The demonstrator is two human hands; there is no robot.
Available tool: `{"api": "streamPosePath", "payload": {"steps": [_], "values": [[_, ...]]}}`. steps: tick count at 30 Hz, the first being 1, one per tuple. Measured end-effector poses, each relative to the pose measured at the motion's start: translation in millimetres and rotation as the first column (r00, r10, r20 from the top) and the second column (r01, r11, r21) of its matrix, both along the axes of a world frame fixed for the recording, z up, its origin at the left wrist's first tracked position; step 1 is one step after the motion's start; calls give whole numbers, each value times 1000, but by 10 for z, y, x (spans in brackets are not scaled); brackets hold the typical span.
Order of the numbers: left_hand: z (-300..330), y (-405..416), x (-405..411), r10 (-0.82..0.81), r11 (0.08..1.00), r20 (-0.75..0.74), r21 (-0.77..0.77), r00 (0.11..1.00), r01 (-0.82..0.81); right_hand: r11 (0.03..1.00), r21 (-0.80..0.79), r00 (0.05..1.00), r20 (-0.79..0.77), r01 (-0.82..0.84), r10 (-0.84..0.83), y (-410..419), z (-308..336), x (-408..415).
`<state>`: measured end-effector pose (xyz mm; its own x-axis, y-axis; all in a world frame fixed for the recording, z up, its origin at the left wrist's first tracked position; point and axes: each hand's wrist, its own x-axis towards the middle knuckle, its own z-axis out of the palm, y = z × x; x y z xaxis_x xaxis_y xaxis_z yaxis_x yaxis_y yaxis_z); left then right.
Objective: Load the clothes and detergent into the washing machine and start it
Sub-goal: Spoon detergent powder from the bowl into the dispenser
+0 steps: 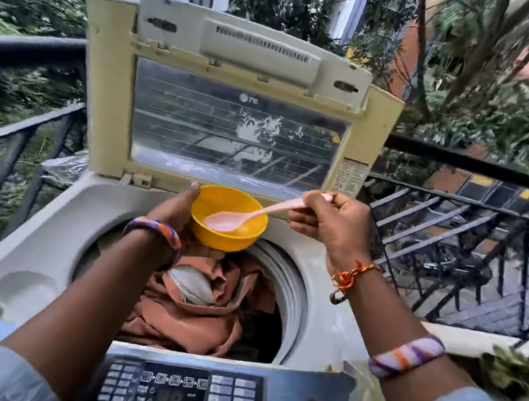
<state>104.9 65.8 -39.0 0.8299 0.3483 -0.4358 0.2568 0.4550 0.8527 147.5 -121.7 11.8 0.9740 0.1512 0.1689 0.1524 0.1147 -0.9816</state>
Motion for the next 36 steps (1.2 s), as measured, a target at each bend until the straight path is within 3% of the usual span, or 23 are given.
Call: {"api": "streamPosePath", "payload": {"steps": [3,7,17,20,22,26,31,36], "values": [[134,-224,-1,-62,997,11,44,998,62,996,85,1000,-29,-5,7,-207,62,-32],[275,-612,97,-111,994,54,-15,992,112,987,154,998,-43,47,-41,-638,92,-62],[522,-2507,320,-212,965,200,-115,957,238,987,34,983,-102,156,-152,-2079,-128,-173],[269,-3232,431,-214,974,229,-30,950,226,973,27,970,-96,228,-224,-2720,-250,-256],[-32,-3782,428,-293,956,170,80,941,283,947,-3,942,-111,320,-318,-3237,-433,-345],[-743,-4755,240,-471,882,-15,-34,882,471,876,-102,851,-208,471,-481,-4193,-1063,-576],[-1786,-5655,-63,-670,733,-279,-101,689,672,772,-192,655,-430,605,-621,-5081,-2253,-1038],[-3083,-6124,-326,-706,634,-477,-97,523,767,685,-263,429,-615,679,-662,-5537,-3610,-1483]]}}
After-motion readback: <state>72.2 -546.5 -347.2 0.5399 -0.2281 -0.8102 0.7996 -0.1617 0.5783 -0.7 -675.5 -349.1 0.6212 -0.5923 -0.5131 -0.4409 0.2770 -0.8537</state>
